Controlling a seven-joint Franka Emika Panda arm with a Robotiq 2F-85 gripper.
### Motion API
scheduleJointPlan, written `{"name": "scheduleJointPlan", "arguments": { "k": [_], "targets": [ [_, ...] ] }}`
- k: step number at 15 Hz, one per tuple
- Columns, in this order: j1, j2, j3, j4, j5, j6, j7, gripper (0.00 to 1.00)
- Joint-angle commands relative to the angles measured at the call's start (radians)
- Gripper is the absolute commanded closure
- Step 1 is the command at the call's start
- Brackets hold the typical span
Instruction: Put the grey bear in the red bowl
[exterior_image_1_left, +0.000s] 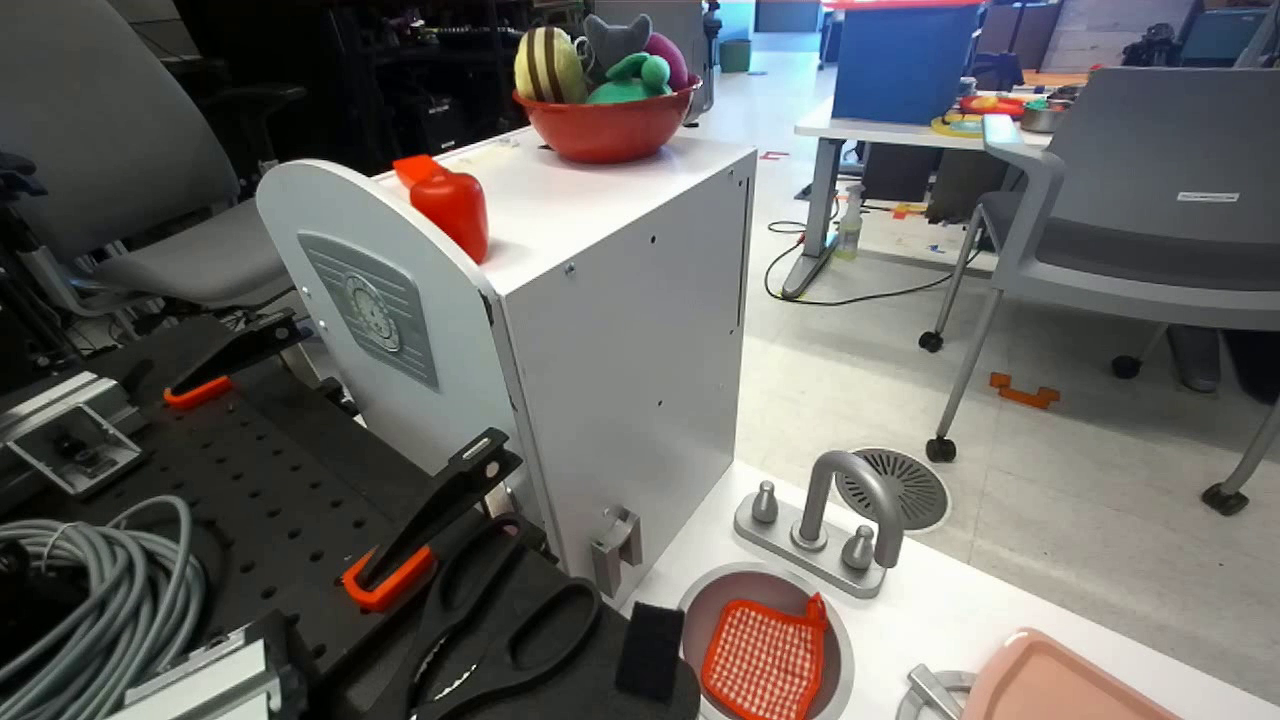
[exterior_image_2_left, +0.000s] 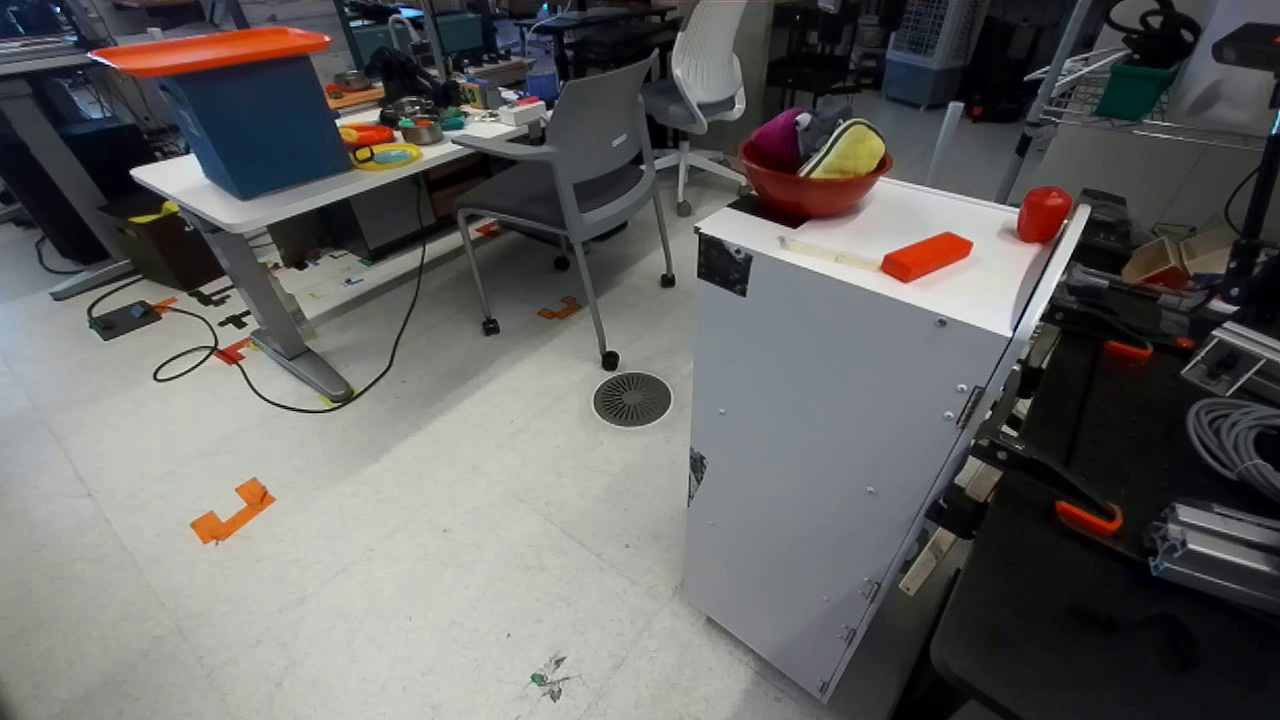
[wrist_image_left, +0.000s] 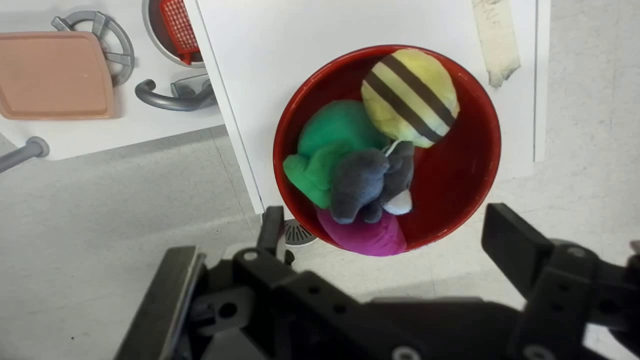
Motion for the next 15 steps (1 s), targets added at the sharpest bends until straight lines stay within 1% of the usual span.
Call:
{"name": "scheduleJointPlan", "arguments": {
  "k": [1,7,11,15],
  "targets": [
    [-0.010,-0.035,0.009,-0.031,0.028,-0.004,-0.001,0.00],
    [-0.003,-0.140,0.015,-0.121,0.070,-0.007,0.065,0.00],
    [-0.001,-0.208,0.028,-0.184,0.053,-0.022,0.132,0.00],
    [-0.005,-0.266,0.043,-0.253,0.042,-0.038,0.160,0.00]
  ]
}}
